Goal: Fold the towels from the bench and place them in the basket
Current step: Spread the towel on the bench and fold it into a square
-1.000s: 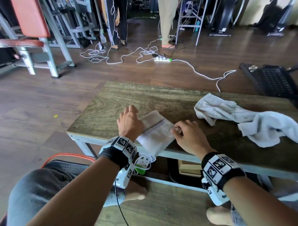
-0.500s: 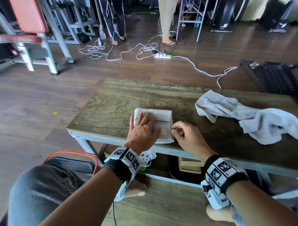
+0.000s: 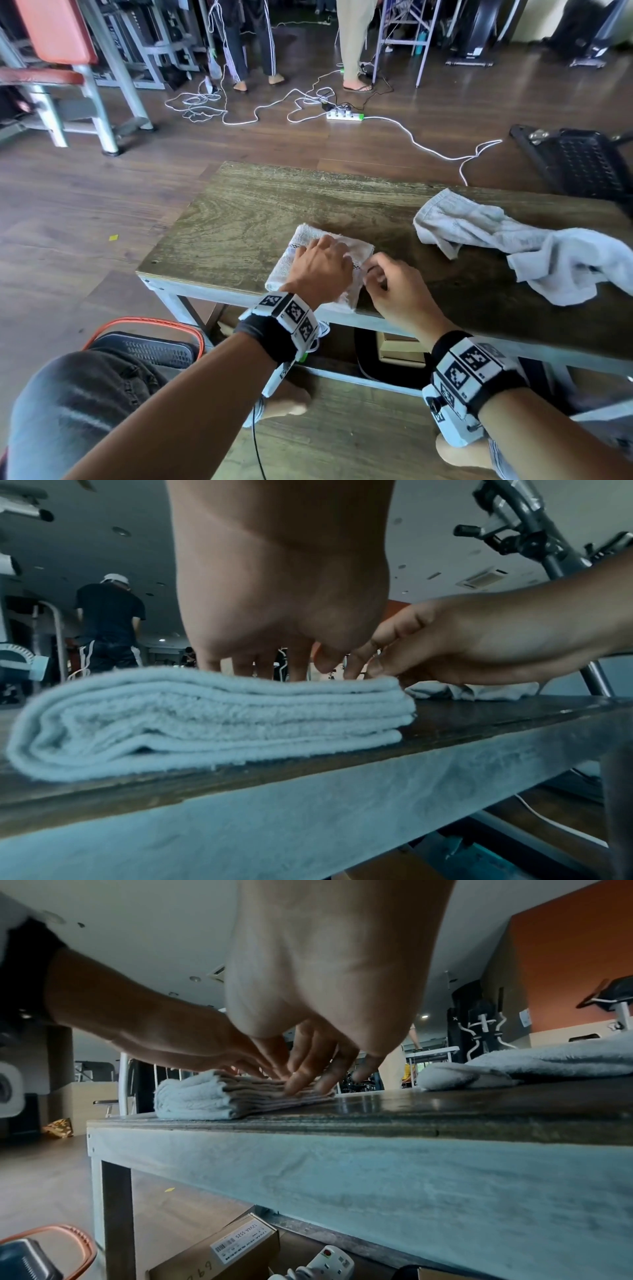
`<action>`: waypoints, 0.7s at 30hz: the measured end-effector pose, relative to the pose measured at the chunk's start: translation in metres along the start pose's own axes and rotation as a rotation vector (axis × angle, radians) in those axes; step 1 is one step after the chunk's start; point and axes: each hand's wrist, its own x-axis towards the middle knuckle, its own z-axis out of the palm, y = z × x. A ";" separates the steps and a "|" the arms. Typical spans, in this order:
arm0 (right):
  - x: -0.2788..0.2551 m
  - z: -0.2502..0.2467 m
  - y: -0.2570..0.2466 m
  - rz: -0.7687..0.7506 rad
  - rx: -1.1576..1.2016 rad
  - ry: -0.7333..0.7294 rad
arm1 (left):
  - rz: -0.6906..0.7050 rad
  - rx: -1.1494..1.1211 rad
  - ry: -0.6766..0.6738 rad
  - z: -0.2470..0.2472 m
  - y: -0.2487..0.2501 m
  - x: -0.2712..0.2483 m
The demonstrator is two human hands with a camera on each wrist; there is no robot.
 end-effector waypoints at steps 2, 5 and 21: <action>0.003 0.001 -0.001 -0.028 -0.096 0.083 | 0.013 -0.001 0.127 -0.004 -0.003 0.003; 0.012 0.000 -0.005 -0.071 -0.133 0.088 | 0.016 0.053 0.245 -0.013 -0.016 0.010; 0.048 0.061 -0.029 0.206 -0.046 -0.135 | -0.052 -0.017 -0.071 0.022 -0.046 0.017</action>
